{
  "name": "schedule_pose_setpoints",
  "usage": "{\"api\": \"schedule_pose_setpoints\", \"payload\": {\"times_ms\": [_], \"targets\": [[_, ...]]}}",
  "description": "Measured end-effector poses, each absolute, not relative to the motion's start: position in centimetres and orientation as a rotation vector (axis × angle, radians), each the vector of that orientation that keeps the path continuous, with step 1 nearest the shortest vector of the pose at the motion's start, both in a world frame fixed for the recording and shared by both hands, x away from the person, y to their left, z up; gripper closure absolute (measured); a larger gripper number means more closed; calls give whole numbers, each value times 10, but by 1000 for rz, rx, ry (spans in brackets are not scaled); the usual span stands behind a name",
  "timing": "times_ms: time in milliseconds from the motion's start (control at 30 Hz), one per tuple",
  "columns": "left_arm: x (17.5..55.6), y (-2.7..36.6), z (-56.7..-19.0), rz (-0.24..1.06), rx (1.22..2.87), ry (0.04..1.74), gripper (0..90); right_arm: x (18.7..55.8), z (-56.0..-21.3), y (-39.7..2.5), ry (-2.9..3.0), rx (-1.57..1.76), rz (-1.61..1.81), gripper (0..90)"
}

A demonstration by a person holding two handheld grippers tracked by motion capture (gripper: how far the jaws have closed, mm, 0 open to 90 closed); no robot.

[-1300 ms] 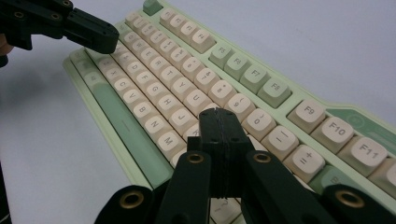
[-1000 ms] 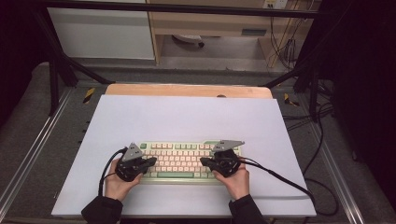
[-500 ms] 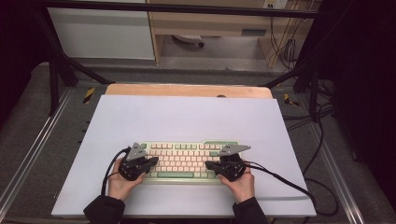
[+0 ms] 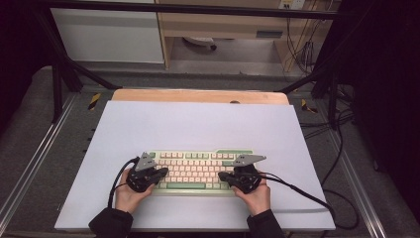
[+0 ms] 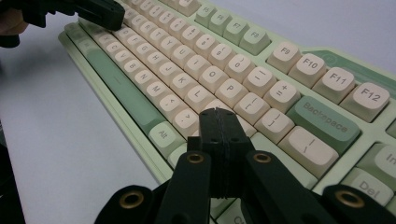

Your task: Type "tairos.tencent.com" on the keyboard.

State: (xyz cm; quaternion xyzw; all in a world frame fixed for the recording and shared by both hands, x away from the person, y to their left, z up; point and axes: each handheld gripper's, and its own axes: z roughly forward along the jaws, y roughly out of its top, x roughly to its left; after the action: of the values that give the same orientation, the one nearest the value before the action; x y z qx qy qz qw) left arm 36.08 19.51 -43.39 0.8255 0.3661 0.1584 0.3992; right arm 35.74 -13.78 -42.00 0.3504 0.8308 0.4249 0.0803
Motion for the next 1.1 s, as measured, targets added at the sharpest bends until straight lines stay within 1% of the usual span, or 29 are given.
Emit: {"api": "schedule_pose_setpoints", "payload": {"times_ms": [767,1100], "targets": [[353,208,-425,390,2050,924,898,358,-420,-135,2486,1055,1301,900],[351,210,-423,386,2052,917,897,360,-417,-125,2502,1034,1296,900]]}}
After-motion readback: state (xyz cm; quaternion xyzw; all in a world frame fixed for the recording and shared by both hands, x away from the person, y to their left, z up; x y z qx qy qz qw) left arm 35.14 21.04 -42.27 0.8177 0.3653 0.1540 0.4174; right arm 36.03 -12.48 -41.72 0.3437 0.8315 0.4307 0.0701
